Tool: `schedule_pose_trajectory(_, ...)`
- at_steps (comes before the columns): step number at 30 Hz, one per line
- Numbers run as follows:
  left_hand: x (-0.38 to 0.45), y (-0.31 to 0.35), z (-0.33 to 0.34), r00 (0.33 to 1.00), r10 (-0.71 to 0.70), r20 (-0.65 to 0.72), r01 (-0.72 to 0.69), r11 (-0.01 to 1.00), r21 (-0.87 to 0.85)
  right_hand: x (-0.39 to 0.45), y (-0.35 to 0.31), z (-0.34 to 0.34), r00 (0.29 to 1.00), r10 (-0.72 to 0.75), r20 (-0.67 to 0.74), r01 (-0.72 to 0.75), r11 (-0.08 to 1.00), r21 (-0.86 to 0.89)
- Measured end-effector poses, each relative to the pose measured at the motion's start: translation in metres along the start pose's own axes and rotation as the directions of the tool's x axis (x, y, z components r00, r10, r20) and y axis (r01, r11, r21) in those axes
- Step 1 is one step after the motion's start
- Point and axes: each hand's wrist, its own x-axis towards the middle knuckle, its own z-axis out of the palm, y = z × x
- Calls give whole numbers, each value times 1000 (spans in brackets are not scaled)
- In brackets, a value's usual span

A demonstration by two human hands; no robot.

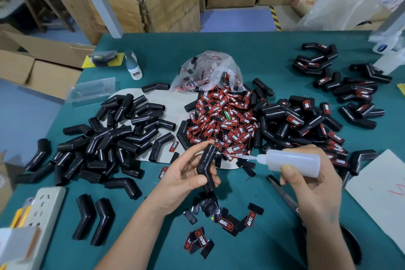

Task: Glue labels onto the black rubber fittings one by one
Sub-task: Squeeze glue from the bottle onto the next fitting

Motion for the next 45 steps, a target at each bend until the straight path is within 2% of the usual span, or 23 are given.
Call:
schedule_pose_trajectory(20,-2,4,5,1000,-13,-3,13,1000,-29,0,-2,-1,1000,0,-6,0,1000,20)
schedule_pose_trajectory(41,-2,5,6,1000,-17,-6,17,999,-47,1,-3,0,998,-26,51,26,999,-18)
schedule_pose_trajectory(45,-2,4,4,1000,-13,-7,12,999,-52,1,-1,-2,1000,-8,19,8,1000,-16)
